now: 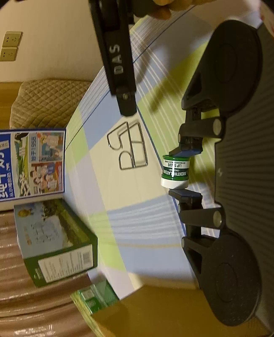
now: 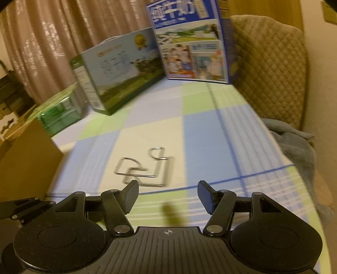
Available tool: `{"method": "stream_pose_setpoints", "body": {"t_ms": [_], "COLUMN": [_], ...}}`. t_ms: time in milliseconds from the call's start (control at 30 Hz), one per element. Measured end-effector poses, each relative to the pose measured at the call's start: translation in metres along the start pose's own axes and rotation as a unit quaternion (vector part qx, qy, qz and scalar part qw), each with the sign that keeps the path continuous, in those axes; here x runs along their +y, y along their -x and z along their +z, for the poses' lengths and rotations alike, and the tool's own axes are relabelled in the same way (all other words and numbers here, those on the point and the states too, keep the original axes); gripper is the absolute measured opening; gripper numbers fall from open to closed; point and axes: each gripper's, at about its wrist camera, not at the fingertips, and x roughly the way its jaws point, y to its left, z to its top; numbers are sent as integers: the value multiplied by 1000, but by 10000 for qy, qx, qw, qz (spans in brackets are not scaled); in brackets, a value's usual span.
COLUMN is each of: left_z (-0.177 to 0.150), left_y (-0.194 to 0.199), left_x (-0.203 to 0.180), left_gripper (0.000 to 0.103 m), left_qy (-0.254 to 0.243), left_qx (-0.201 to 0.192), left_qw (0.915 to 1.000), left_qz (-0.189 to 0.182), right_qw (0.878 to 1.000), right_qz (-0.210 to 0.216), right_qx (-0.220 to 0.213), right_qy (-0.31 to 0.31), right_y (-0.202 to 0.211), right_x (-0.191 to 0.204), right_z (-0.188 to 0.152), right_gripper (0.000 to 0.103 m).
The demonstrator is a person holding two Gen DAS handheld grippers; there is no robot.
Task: Organize rigid objects
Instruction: 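Close the left gripper on the green-capped bottle while the right approaches the wire holder, then grasp the wire bottle holder with the right gripper and lift it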
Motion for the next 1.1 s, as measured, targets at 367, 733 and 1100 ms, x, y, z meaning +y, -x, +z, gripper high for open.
{"method": "stream_pose_setpoints", "body": {"t_ms": [367,733,1100], "left_z": [-10,-9,-11], "left_y": [-5,-7,0], "left_x": [23,36,24], "left_gripper": [26,26,26], "left_qy": [356,510,338], "left_qx": [223,231,218], "left_qw": [9983,9975,9987], "left_qz": [404,430,313], "right_qw": [9991,9977,9972], "right_qz": [-23,-283,-408], "right_qx": [180,475,456], "right_qy": [385,398,419], "right_y": [-49,-83,-50], "right_x": [37,41,28], "right_z": [15,18,11], "right_gripper": [71,72,65]}}
